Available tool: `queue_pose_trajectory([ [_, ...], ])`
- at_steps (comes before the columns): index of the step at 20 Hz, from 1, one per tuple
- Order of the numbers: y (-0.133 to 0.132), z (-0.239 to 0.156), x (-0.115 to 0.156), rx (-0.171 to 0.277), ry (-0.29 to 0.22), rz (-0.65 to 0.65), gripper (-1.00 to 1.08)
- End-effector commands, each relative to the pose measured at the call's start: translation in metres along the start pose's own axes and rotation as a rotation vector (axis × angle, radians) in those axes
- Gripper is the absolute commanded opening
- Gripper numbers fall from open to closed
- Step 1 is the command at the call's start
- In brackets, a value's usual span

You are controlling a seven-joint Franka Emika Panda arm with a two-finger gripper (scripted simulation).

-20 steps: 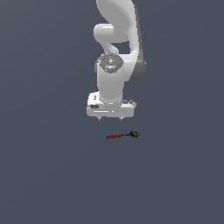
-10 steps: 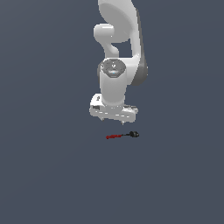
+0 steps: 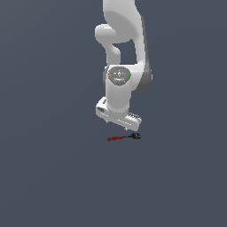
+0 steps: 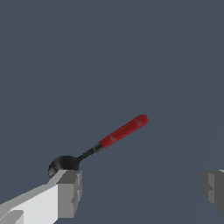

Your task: Pick up the object and move it to a goal position.

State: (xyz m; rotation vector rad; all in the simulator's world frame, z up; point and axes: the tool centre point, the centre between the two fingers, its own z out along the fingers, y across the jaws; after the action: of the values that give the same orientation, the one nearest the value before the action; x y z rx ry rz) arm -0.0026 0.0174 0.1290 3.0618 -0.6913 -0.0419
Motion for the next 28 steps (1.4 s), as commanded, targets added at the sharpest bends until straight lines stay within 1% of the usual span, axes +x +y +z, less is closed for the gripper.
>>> queue_pose_trajectory([
  [1, -0.004, 0.005, -0.001, 0.002, 0.000, 0.066, 1.00],
  [28, -0.039, 0.055, -0.008, 0.016, 0.012, 0.760, 1.00],
])
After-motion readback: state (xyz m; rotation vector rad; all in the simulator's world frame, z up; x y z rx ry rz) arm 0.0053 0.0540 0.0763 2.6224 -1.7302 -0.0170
